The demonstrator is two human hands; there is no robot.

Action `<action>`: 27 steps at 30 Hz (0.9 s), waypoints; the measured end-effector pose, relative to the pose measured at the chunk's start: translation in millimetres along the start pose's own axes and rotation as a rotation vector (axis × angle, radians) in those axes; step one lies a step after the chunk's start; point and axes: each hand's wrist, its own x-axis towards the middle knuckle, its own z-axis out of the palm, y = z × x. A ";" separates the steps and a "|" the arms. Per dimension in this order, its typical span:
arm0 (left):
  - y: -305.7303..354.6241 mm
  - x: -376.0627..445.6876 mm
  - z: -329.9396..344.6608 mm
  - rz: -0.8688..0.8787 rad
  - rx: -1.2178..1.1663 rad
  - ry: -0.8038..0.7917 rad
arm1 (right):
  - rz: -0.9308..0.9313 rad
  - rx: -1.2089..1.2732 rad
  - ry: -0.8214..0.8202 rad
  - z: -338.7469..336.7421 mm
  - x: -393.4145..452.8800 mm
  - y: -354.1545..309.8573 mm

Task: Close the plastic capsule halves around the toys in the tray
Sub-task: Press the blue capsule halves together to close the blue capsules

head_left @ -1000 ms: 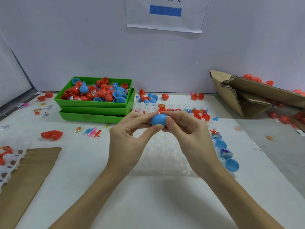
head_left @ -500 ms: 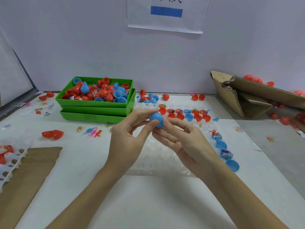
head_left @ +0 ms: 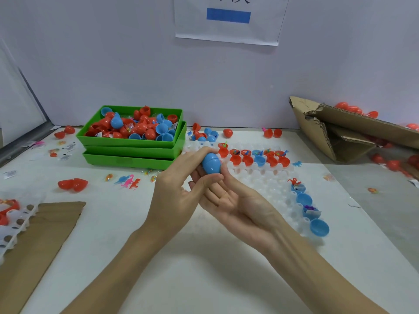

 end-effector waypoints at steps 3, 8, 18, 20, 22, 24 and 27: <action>2.2 0.8 0.3 0.028 0.045 0.003 | -0.020 0.014 0.003 -1.1 1.3 2.4; 4.6 -0.3 1.2 0.095 0.138 0.021 | -0.058 0.034 0.027 -1.4 5.7 13.4; -3.0 0.8 -0.6 0.162 0.206 0.001 | -0.082 0.073 0.092 -1.2 3.8 16.3; -4.3 0.2 -0.2 0.170 0.208 -0.002 | -0.082 0.052 0.106 -1.2 3.5 15.3; -5.3 -0.2 1.1 0.168 0.211 0.004 | -0.086 0.018 0.109 -0.7 3.9 13.6; -4.8 -0.8 3.4 0.146 0.203 0.009 | -0.096 -0.044 0.113 -0.9 4.6 10.3; -2.6 -1.9 5.3 0.107 0.175 -0.012 | -0.104 -0.130 0.116 -1.0 3.0 5.1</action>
